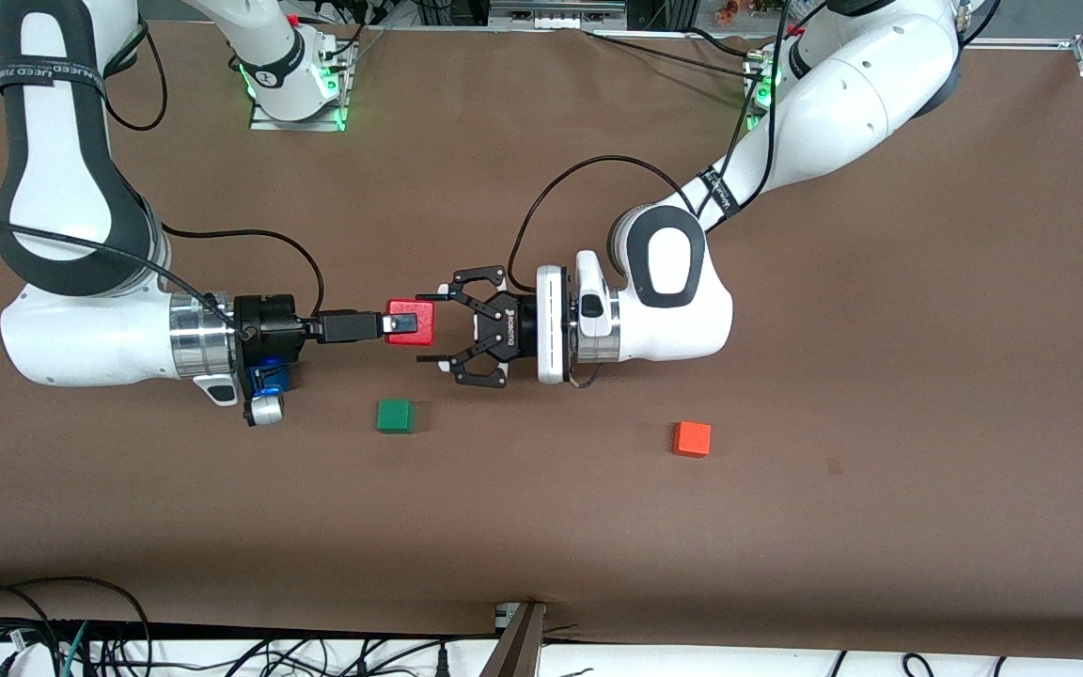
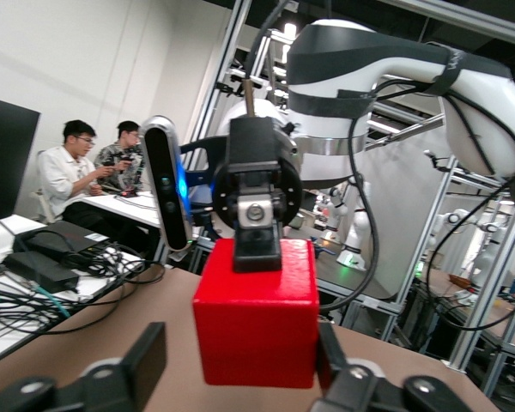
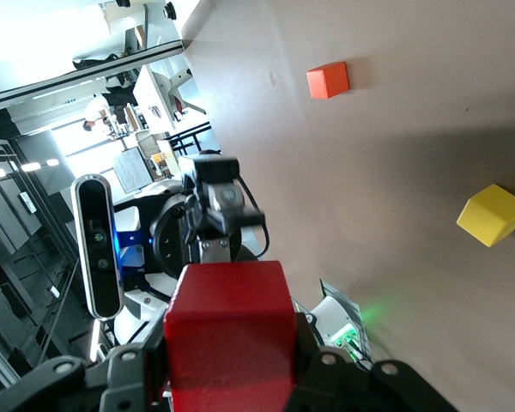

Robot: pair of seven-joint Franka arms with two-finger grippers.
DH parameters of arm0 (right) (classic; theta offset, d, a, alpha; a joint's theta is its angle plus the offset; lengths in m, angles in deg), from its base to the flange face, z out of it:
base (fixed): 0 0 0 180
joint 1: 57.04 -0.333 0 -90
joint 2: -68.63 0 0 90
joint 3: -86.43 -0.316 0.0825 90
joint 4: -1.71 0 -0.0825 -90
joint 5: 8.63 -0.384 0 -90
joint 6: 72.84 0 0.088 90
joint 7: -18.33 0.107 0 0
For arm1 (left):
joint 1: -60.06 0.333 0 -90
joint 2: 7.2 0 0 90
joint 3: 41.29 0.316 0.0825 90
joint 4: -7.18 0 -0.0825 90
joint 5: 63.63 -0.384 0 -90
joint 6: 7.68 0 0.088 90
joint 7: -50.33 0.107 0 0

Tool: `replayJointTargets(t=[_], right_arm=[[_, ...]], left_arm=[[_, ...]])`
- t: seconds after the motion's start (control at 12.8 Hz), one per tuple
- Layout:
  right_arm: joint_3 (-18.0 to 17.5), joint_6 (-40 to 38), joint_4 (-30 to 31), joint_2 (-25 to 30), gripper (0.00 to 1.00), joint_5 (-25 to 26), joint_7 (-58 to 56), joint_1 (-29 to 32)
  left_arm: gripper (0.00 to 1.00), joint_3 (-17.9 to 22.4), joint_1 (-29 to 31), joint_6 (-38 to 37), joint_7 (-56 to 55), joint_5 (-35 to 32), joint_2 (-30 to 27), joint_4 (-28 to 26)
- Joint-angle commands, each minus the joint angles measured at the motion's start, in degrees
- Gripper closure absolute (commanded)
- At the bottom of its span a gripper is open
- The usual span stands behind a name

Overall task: Pass red block to right arm, stack on blue
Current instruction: 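Carry the red cube toward the blue cube while the left gripper withdraws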

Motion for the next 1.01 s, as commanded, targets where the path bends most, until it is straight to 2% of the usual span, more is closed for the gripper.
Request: replayJointTargets(t=[0.0,0.23,0.47,0.7,0.94], right_arm=[[0.1,-0.8,-1.5,-0.4,0.96,0.5,1.1,0.2],[0.5,-0.7,-1.7,-0.2,0.96,2.9,0.9,0.5],[1.7,-1.0,-3.2,-0.2,0.96,8.2,0.5,1.7],[2.4,-0.9,-4.0,-0.1,0.96,19.9,-2.6,2.0],[2.5,-1.0,-4.0,-0.2,0.96,34.4,-11.0,2.2]], left_arm=[[0.00,0.4,0.2,1.5,0.4,1.8,-0.7,1.0],[0.00,-0.1,4.4,-2.5,0.5,1.6,-0.8,-0.7],[0.00,-0.1,11.5,-12.3,0.9,0.8,-1.1,-4.2],[0.00,0.5,19.2,-22.2,0.9,-7.1,-1.1,-5.8],[0.00,0.7,27.1,-26.0,0.9,-16.3,-1.0,-7.1]])
